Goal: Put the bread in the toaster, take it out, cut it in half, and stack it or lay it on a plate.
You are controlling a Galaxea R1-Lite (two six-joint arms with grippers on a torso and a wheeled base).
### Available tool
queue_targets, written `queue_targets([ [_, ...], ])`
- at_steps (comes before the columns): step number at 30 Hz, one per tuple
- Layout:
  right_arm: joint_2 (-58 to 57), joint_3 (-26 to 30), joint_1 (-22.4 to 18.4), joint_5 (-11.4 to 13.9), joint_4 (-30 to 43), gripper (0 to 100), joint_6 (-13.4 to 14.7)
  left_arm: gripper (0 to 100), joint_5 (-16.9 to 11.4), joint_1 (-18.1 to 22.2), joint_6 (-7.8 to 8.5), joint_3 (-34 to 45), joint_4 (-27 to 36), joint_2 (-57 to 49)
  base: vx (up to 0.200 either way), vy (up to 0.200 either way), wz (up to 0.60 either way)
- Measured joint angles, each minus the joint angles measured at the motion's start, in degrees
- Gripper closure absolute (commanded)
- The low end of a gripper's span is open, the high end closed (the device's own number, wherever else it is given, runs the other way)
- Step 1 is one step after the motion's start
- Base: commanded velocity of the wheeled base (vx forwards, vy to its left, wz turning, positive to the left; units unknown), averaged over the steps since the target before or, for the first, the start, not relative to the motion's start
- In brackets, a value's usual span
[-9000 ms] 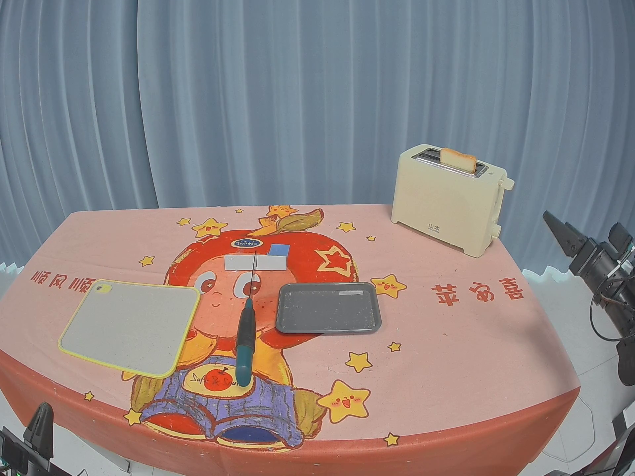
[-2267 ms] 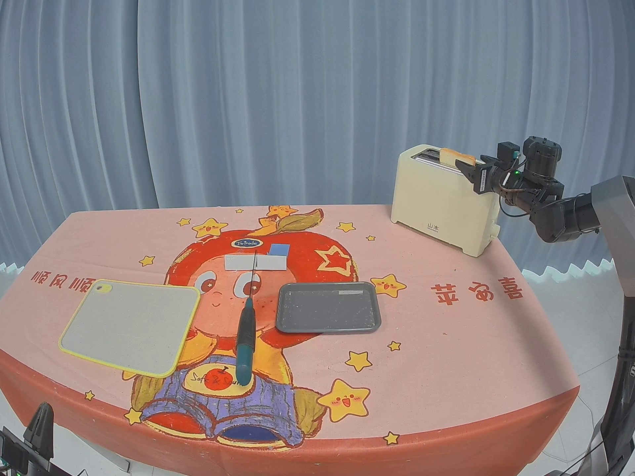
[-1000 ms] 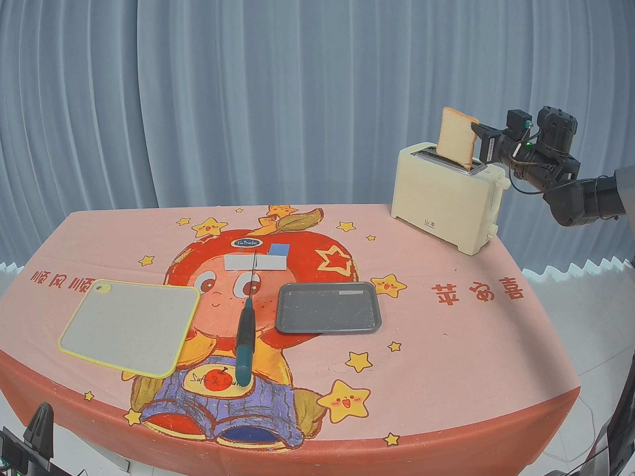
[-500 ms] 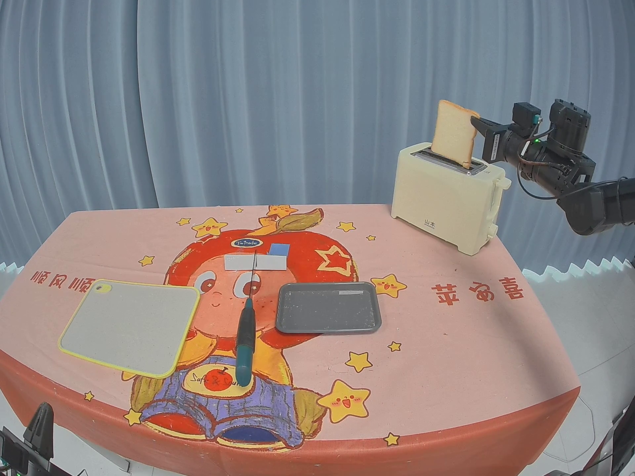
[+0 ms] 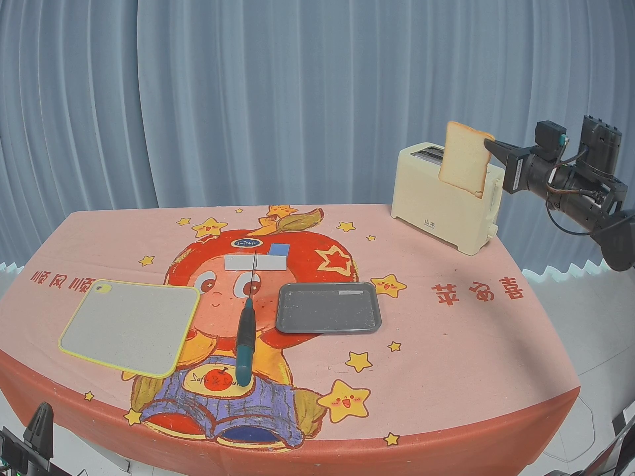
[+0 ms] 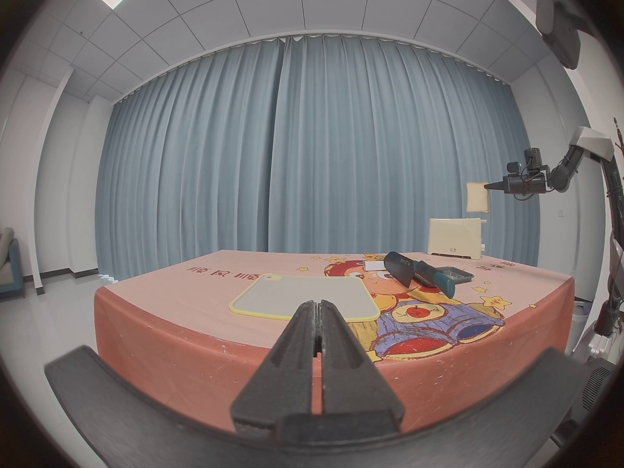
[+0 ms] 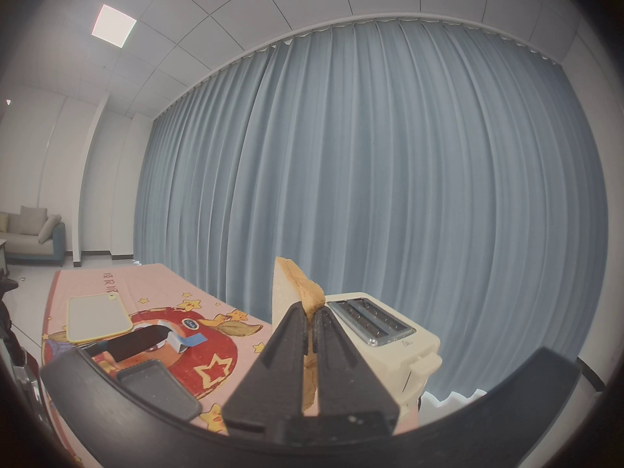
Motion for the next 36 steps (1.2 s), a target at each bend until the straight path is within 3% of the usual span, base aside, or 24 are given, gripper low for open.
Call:
queue_targets([
  [12, -7.17, 8.63, 1.24, 0.26, 0.02, 100, 0.72, 100, 0.06, -0.07, -0.06, 0.0, -0.06, 0.0, 0.0, 0.0, 0.0],
  [28, -16.3, 21.43, 2.86, 0.3, -0.57, 100, 4.24, 100, 0.09, -0.02, -0.04, 0.0, 0.07, 0.0, 0.0, 0.0, 0.0],
  [36, -20.43, 31.29, 2.43, 0.33, -11.09, 100, 4.97, 100, 0.06, 0.0, -0.06, 0.0, 0.09, 0.0, 0.0, 0.0, 0.0],
])
